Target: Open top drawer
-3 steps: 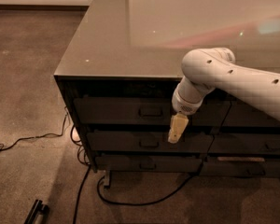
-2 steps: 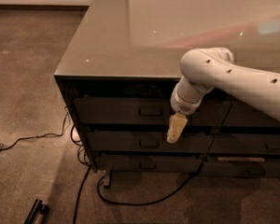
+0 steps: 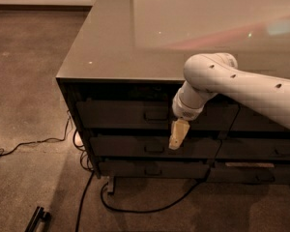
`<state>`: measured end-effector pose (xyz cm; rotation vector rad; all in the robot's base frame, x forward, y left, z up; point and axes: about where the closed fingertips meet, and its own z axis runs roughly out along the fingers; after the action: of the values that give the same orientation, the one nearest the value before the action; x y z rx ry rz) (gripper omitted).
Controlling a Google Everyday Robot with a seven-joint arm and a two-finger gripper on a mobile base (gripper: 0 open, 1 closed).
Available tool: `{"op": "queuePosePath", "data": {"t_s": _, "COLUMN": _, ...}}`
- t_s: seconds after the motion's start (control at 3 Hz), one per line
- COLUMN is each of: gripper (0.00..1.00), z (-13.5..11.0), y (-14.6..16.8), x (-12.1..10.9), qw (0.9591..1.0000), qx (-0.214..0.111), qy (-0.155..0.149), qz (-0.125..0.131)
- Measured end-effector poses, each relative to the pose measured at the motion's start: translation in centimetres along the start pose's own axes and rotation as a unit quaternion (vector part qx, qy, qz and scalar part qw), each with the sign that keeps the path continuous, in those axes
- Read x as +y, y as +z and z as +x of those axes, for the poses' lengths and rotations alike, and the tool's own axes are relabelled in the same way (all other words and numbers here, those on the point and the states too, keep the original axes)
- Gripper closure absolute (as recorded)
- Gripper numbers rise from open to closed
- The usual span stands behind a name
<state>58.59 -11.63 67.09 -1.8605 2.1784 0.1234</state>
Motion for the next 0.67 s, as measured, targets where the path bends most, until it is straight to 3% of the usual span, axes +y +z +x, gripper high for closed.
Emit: {"op": "queuePosePath", "data": {"t_s": 0.67, "gripper": 0.00, "z": -1.72, "y": 1.33, "x": -1.10, "qw": 0.9995, "qx": -0.003, "qy": -0.029, "qz": 0.010}}
